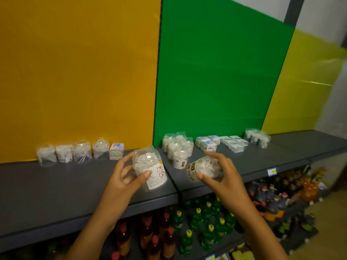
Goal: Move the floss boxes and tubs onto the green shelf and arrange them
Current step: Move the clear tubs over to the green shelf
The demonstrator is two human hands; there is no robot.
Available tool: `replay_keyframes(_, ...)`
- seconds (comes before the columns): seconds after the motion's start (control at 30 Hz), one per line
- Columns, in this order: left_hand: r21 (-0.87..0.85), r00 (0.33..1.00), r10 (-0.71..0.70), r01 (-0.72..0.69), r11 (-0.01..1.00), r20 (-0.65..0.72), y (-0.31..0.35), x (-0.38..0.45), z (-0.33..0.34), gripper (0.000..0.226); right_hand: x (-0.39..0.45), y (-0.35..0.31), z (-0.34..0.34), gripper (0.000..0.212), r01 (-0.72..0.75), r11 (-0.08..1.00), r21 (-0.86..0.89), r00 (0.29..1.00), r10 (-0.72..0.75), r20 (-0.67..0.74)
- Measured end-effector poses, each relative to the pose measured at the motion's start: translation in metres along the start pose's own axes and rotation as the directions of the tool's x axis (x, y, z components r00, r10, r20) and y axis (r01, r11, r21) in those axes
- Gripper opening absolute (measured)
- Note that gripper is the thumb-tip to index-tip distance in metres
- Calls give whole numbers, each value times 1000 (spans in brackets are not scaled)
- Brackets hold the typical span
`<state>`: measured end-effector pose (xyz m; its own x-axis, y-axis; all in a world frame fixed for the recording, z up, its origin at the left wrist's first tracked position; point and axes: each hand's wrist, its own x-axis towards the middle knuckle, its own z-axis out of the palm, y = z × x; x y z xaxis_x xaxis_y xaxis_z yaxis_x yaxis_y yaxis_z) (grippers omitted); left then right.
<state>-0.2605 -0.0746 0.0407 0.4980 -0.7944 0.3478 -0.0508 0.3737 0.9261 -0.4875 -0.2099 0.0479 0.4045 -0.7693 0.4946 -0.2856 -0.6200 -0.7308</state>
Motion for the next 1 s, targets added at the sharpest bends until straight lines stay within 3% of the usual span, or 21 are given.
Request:
replay_keyframes(0.1, 18, 999, 27, -27, 999, 37, -5, 13, 19, 65, 10, 19, -14, 54, -22, 1000, 0, 999, 22, -26)
replay_keyframes(0.27, 31, 996, 39, -41, 999, 78, -22, 45, 42, 61, 32, 52, -25, 51, -35, 998, 42, 999, 36, -24)
replay_keyframes(0.6, -182, 999, -30, 27, 983, -15, -54, 152, 92, 52, 127, 124, -35, 54, -35, 999, 29, 997, 33, 64)
replay_keyframes(1.0, -5, 999, 46, -46, 999, -7, -74, 234, 157, 53, 214, 183, -62, 50, 15, 999, 41, 999, -17, 50)
